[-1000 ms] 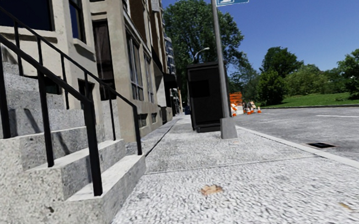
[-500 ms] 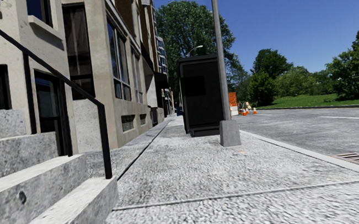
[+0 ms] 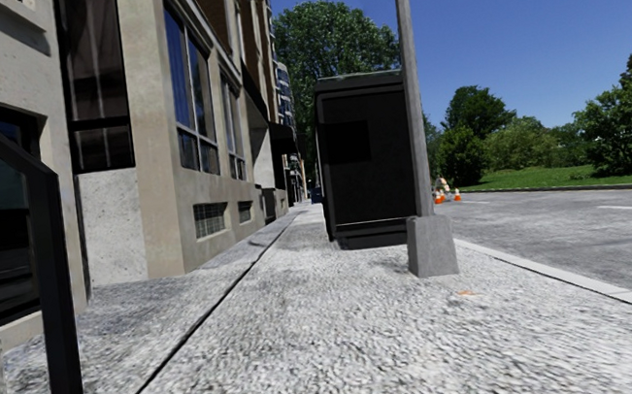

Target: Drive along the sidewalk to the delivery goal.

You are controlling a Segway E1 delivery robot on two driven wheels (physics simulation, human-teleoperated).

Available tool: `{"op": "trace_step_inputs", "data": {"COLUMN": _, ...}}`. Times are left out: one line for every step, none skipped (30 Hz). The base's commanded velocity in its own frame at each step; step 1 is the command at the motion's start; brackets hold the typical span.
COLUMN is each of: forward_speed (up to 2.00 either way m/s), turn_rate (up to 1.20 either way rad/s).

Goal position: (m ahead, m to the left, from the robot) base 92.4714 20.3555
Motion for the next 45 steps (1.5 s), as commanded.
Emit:
{"op": "trace_step_inputs", "data": {"forward_speed": 2.0, "turn_rate": 0.0}}
{"op": "trace_step_inputs", "data": {"forward_speed": 2.0, "turn_rate": 0.0}}
{"op": "trace_step_inputs", "data": {"forward_speed": 2.0, "turn_rate": 0.0}}
{"op": "trace_step_inputs", "data": {"forward_speed": 2.0, "turn_rate": 0.14}}
{"op": "trace_step_inputs", "data": {"forward_speed": 2.0, "turn_rate": 0.25}}
{"op": "trace_step_inputs", "data": {"forward_speed": 2.0, "turn_rate": 0.35}}
{"op": "trace_step_inputs", "data": {"forward_speed": 2.0, "turn_rate": 0.35}}
{"op": "trace_step_inputs", "data": {"forward_speed": 2.0, "turn_rate": 0.43}}
{"op": "trace_step_inputs", "data": {"forward_speed": 2.0, "turn_rate": 0.46}}
{"op": "trace_step_inputs", "data": {"forward_speed": 2.0, "turn_rate": 0.47}}
{"op": "trace_step_inputs", "data": {"forward_speed": 2.0, "turn_rate": 0.47}}
{"op": "trace_step_inputs", "data": {"forward_speed": 2.0, "turn_rate": 0.47}}
{"op": "trace_step_inputs", "data": {"forward_speed": 2.0, "turn_rate": 0.48}}
{"op": "trace_step_inputs", "data": {"forward_speed": 2.0, "turn_rate": 0.48}}
{"op": "trace_step_inputs", "data": {"forward_speed": 2.0, "turn_rate": 0.48}}
{"op": "trace_step_inputs", "data": {"forward_speed": 2.0, "turn_rate": 0.48}}
{"op": "trace_step_inputs", "data": {"forward_speed": 2.0, "turn_rate": 0.48}}
{"op": "trace_step_inputs", "data": {"forward_speed": 2.0, "turn_rate": 0.48}}
{"op": "trace_step_inputs", "data": {"forward_speed": 2.0, "turn_rate": 0.48}}
{"op": "trace_step_inputs", "data": {"forward_speed": 2.0, "turn_rate": 0.39}}
{"op": "trace_step_inputs", "data": {"forward_speed": 2.0, "turn_rate": 0.0}}
{"op": "trace_step_inputs", "data": {"forward_speed": 2.0, "turn_rate": 0.0}}
{"op": "trace_step_inputs", "data": {"forward_speed": 2.0, "turn_rate": 0.0}}
{"op": "trace_step_inputs", "data": {"forward_speed": 2.0, "turn_rate": 0.0}}
{"op": "trace_step_inputs", "data": {"forward_speed": 2.0, "turn_rate": 0.0}}
{"op": "trace_step_inputs", "data": {"forward_speed": 2.0, "turn_rate": 0.0}}
{"op": "trace_step_inputs", "data": {"forward_speed": 2.0, "turn_rate": 0.0}}
{"op": "trace_step_inputs", "data": {"forward_speed": 2.0, "turn_rate": 0.0}}
{"op": "trace_step_inputs", "data": {"forward_speed": 2.0, "turn_rate": 0.0}}
{"op": "trace_step_inputs", "data": {"forward_speed": 2.0, "turn_rate": 0.0}}
{"op": "trace_step_inputs", "data": {"forward_speed": 2.0, "turn_rate": 0.0}}
{"op": "trace_step_inputs", "data": {"forward_speed": 2.0, "turn_rate": 0.0}}
{"op": "trace_step_inputs", "data": {"forward_speed": 2.0, "turn_rate": 0.0}}
{"op": "trace_step_inputs", "data": {"forward_speed": 2.0, "turn_rate": 0.0}}
{"op": "trace_step_inputs", "data": {"forward_speed": 2.0, "turn_rate": 0.0}}
{"op": "trace_step_inputs", "data": {"forward_speed": 2.0, "turn_rate": 0.0}}
{"op": "trace_step_inputs", "data": {"forward_speed": 2.0, "turn_rate": 0.0}}
{"op": "trace_step_inputs", "data": {"forward_speed": 2.0, "turn_rate": 0.0}}
{"op": "trace_step_inputs", "data": {"forward_speed": 2.0, "turn_rate": 0.0}}
{"op": "trace_step_inputs", "data": {"forward_speed": 2.0, "turn_rate": 0.0}}
{"op": "trace_step_inputs", "data": {"forward_speed": 2.0, "turn_rate": 0.0}}
{"op": "trace_step_inputs", "data": {"forward_speed": 2.0, "turn_rate": 0.0}}
{"op": "trace_step_inputs", "data": {"forward_speed": 2.0, "turn_rate": 0.0}}
{"op": "trace_step_inputs", "data": {"forward_speed": 2.0, "turn_rate": 0.0}}
{"op": "trace_step_inputs", "data": {"forward_speed": 2.0, "turn_rate": 0.0}}
